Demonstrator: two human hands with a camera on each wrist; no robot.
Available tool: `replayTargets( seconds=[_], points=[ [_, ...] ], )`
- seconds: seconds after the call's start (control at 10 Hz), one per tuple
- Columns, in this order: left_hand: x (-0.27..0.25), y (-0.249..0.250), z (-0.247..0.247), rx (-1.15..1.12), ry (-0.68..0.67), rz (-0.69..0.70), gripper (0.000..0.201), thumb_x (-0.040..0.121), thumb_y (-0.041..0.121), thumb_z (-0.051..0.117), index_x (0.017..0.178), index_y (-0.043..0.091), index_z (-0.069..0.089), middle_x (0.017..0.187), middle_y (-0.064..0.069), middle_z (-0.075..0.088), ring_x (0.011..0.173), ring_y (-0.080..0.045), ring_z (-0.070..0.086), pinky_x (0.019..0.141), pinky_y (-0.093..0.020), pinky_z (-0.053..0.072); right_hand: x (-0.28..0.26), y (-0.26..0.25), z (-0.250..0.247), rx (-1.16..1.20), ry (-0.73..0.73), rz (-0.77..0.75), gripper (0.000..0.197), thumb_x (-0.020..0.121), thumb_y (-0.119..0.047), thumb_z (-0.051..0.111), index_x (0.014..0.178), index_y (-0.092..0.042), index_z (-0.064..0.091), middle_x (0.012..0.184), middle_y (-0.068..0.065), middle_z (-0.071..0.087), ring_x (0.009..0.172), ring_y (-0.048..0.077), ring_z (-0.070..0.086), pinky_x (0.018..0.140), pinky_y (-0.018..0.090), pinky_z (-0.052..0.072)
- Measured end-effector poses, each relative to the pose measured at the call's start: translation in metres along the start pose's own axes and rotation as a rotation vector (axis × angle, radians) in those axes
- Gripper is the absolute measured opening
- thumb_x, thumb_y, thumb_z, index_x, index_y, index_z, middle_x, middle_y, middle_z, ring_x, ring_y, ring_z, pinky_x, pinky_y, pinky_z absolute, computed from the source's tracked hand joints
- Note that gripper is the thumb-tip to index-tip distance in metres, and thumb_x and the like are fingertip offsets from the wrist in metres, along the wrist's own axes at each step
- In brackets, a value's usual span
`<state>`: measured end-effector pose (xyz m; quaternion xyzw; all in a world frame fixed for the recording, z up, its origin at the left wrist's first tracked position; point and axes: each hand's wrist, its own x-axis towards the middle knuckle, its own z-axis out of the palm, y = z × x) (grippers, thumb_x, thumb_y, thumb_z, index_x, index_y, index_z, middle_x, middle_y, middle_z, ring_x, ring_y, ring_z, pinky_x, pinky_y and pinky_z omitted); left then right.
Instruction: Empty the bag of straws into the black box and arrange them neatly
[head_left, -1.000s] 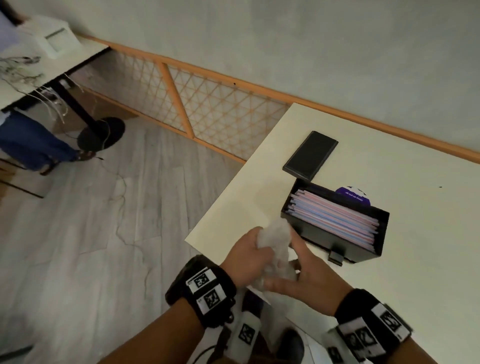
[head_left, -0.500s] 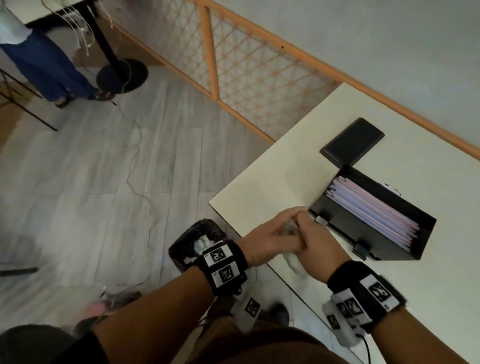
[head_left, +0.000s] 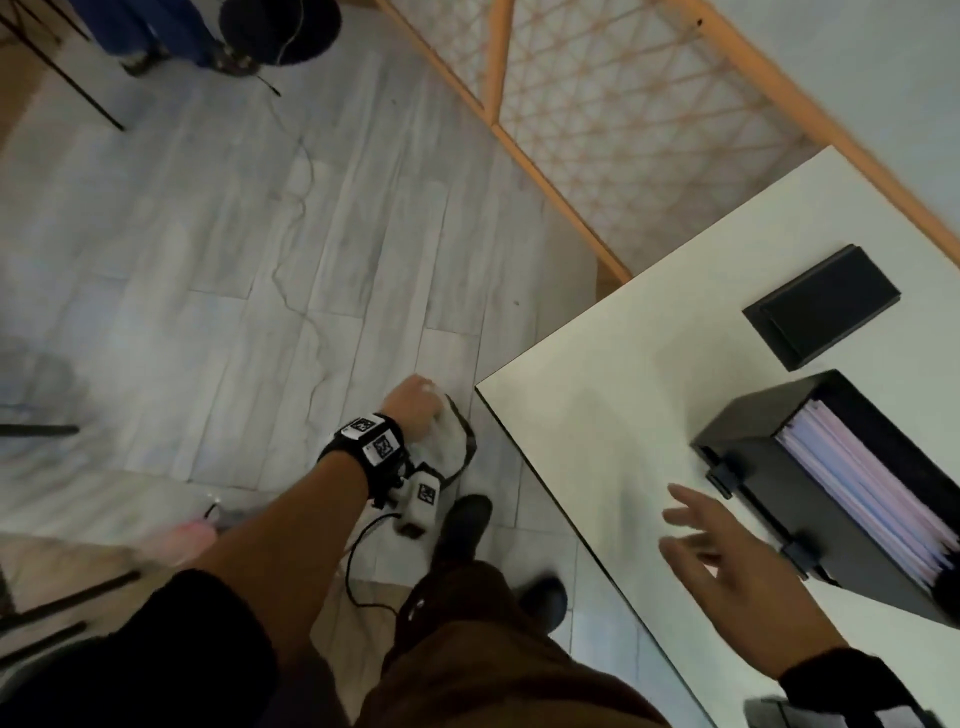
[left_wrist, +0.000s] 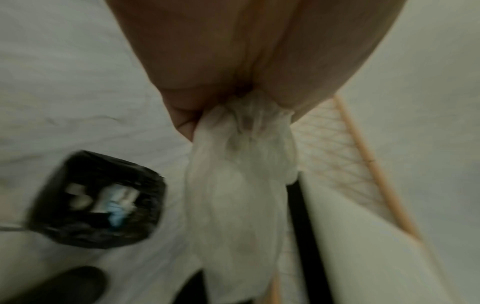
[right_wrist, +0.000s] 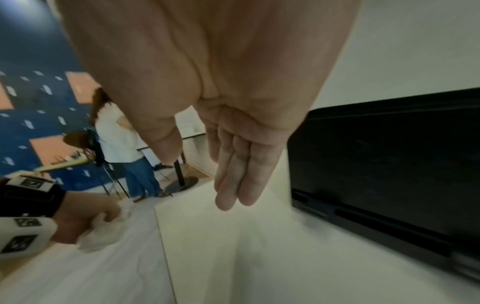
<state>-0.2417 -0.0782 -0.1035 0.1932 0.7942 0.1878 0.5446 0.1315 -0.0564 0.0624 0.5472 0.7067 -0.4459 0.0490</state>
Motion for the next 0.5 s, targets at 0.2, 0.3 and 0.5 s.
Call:
replayTargets(
  seconds=[0.2,0.3,0.5],
  points=[
    [0.043,-0.061,-0.015,0.187,0.111,-0.163,0.061,0.085,0.036,0.064,0.134,0.002,0.055,0.135,-0.022,0.057,0.121,-0.041,0.058,0.102,-0.047,0.05,-0.034,0.048,0.014,-0.021,0.035,0.297,0.046,0.085,-0.025,0.074,0.104,-0.064,0.059,0.105,-0.016,0.073,0.082,-0.002,0.069,0.076,0.021,0.053],
    [0.047,-0.074,-0.013,0.209,0.153,-0.182,0.057,0.098,0.03,0.06,0.147,0.007,0.042,0.145,-0.02,0.046,0.13,-0.04,0.049,0.108,-0.045,0.045,-0.046,0.071,0.03,-0.008,0.022,0.392,0.057,0.079,-0.019,0.079,0.096,-0.07,0.06,0.101,-0.004,0.075,0.077,0.006,0.07,0.073,0.02,0.052],
    [0.078,-0.102,-0.007,0.2,0.248,-0.281,0.074,0.091,0.037,0.068,0.151,0.009,0.034,0.15,-0.021,0.038,0.132,-0.041,0.048,0.105,-0.046,0.044,-0.047,0.088,0.043,0.162,0.009,0.479,0.053,0.057,-0.034,0.095,0.102,-0.042,0.068,0.109,0.004,0.071,0.09,0.017,0.066,0.084,0.028,0.049]
  ],
)
